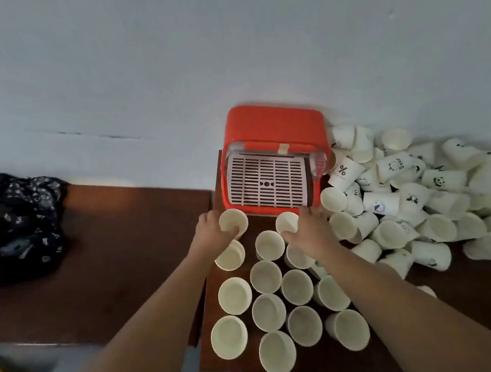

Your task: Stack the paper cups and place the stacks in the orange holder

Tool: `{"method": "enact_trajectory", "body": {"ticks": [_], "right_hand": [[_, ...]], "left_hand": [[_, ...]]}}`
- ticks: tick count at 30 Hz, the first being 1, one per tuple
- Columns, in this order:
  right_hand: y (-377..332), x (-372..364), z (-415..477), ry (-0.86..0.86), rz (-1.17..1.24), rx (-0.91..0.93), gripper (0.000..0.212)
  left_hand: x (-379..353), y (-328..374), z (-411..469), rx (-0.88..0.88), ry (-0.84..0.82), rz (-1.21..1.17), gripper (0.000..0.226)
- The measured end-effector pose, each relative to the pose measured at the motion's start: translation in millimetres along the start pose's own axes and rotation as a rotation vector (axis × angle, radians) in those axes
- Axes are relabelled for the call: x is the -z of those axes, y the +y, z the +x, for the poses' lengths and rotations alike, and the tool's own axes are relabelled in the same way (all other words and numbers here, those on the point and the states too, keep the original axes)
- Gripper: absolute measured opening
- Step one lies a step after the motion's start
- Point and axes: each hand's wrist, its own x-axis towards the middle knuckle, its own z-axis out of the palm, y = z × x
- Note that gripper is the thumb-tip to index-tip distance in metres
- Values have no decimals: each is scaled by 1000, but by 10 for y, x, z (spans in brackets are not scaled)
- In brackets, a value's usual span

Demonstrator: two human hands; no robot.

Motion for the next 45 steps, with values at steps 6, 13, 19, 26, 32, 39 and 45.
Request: {"method": "enact_trajectory", "body": {"ticks": [6,13,19,26,32,39,45], "right_hand": [[-61,-177,114,113,-76,-53,83],[-217,-374,273,85,-86,-103,76],[-181,-380,305,132,-90,-65,62],[-86,-205,185,229,59,-23,52],[32,123,108,268,309,2,53],[121,403,232,310,489,-8,52],[129,393,447,299,503,21,54]], "left_hand": [[-106,13,209,27,-25,80,79],[-227,-11,273,9,16,234,88],[-261,-36,332,-63,40,193,82],[-101,-19,221,-163,120,75,75],[123,184,113,-220,159,22,69],[122,550,276,-293,154,-55,77],[-105,613,741,-277,158,40,80]]}}
